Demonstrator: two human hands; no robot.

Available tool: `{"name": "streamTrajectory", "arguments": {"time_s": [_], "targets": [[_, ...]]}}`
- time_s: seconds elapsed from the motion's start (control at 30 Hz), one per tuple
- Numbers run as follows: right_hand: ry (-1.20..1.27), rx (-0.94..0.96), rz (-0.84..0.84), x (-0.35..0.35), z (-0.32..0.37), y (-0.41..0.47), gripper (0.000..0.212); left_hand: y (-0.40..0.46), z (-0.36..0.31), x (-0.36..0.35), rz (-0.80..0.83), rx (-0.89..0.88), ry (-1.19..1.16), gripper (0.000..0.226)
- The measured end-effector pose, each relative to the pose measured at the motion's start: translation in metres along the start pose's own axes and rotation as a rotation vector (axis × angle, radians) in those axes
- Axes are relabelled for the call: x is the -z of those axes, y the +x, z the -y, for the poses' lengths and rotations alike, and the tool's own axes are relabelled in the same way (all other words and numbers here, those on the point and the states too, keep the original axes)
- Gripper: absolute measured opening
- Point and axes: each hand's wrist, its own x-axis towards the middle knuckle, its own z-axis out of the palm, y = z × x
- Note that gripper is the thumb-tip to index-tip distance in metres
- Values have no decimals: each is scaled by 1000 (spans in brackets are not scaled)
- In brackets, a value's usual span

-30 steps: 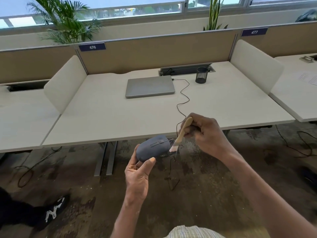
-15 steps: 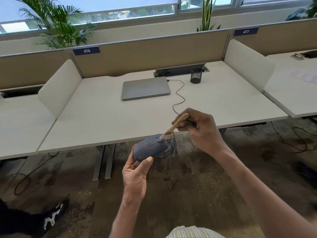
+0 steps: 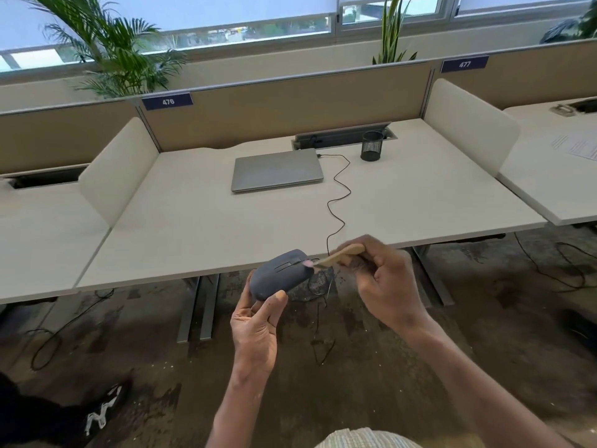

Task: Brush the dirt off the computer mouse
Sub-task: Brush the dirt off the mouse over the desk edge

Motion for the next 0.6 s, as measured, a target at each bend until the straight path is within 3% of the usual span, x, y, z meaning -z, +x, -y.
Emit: {"name": "streamTrajectory", "arguments": {"time_s": [0.13, 0.27, 0.4, 0.53, 0.6], "targets": [[210, -69, 13, -1, -3, -10, 40, 1, -2, 5, -10, 6, -22, 70], [371, -261, -110, -1, -16, 9, 32, 1, -1, 6, 7, 19, -17, 67], [292, -351, -272, 1, -28, 20, 27, 0, 0, 5, 35, 32, -19, 64], [309, -445, -210, -5, -31, 24, 9, 1, -3, 5, 32, 26, -32, 60], [155, -443, -199, -6, -33, 23, 4, 0, -4, 6, 40, 22, -29, 57]]}}
